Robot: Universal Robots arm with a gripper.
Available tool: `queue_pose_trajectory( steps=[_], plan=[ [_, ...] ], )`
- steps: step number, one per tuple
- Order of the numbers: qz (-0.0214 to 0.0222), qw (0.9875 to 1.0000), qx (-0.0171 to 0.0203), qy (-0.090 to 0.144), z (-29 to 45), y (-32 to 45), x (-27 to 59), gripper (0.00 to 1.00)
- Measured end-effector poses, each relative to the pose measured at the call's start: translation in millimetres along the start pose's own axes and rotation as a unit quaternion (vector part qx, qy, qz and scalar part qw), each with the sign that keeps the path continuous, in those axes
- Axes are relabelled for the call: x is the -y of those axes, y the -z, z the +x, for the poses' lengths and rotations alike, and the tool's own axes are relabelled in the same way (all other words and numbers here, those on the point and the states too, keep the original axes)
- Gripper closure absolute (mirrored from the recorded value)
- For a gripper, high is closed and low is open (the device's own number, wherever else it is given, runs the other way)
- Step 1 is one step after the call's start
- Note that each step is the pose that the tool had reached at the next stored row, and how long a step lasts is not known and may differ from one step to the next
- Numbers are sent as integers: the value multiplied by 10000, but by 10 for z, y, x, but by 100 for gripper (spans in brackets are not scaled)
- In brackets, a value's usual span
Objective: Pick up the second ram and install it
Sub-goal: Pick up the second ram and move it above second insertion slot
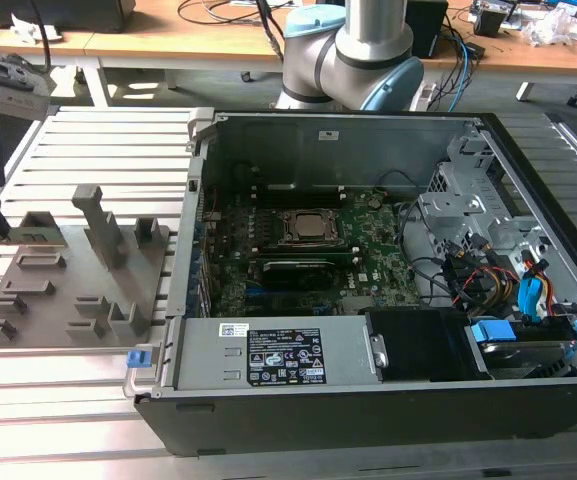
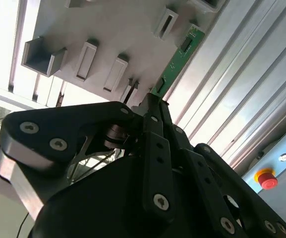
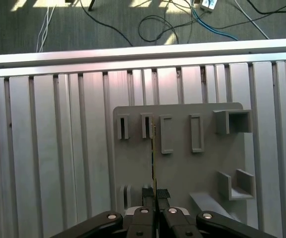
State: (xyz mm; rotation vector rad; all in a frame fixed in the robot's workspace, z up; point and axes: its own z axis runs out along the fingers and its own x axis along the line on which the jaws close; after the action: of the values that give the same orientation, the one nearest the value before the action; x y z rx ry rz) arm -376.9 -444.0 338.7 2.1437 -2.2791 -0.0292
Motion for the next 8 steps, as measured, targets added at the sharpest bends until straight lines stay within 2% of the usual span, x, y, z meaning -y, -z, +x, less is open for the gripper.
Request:
queue_pose_trajectory(
  steps=[2, 8],
  plan=[
    [0, 10000, 0, 0, 0, 64, -1, 87],
    [0, 10000, 0, 0, -1, 179, -4, 87]
  ],
)
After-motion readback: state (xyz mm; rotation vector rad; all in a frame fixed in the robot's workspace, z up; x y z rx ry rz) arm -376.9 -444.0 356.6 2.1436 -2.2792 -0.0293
